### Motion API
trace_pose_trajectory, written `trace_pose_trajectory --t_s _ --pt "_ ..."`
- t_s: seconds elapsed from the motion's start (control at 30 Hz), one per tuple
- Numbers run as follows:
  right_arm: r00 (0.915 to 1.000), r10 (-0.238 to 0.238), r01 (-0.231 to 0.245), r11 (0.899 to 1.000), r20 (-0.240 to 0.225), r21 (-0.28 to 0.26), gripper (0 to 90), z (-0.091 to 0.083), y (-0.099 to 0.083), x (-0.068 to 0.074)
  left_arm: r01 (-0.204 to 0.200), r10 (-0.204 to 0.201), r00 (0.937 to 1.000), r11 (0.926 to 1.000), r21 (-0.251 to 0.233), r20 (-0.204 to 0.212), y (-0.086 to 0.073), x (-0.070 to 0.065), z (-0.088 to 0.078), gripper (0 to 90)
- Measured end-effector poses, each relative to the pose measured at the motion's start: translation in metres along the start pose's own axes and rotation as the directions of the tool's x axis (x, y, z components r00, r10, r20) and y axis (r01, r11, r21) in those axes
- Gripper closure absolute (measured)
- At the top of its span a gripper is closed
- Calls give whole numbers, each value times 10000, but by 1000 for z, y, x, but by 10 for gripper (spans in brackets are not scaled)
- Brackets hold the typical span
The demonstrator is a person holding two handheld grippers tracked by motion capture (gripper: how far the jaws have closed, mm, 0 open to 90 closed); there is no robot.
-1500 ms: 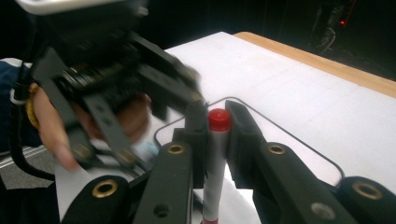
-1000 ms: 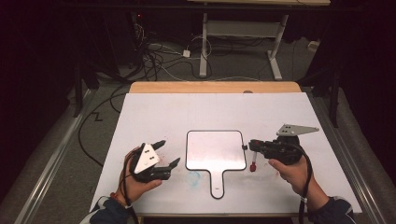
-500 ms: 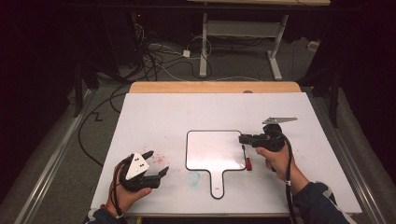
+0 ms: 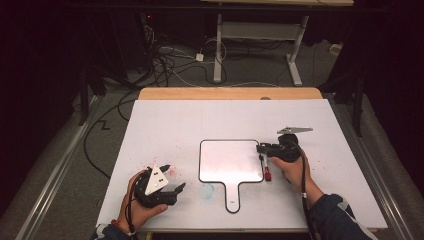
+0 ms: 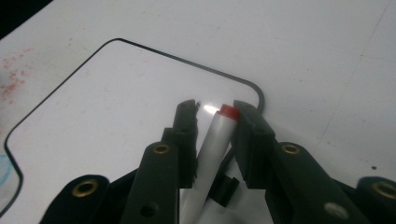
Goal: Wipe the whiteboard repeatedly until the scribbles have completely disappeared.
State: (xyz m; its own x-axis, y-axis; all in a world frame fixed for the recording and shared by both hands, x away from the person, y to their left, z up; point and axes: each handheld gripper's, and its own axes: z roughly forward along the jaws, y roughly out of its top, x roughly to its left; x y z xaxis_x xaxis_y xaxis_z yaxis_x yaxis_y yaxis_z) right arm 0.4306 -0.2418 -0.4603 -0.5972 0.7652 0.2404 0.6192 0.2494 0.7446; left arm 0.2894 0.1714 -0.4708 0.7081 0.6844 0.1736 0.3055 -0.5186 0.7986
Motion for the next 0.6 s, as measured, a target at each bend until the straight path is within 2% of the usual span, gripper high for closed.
trace_pose_trajectory --t_s 0.1,0.27,0.43,0.6 --pt "9997 -149 148 9999 206 59 727 3 0 -1 -399 403 9991 9988 274 -149 0 -2 3 230" --pt "9968 -563 552 9982 563 220 712 10 1 1 -648 656 9978 9960 613 -120 -1 -4 7 230" --pt "9949 -655 634 9976 773 282 696 14 0 -1 -740 747 9972 9941 792 -69 -2 -7 7 231" --pt "9899 -956 916 9949 1050 420 692 16 1 -2 -827 836 9965 9929 858 -66 -3 -8 6 230"
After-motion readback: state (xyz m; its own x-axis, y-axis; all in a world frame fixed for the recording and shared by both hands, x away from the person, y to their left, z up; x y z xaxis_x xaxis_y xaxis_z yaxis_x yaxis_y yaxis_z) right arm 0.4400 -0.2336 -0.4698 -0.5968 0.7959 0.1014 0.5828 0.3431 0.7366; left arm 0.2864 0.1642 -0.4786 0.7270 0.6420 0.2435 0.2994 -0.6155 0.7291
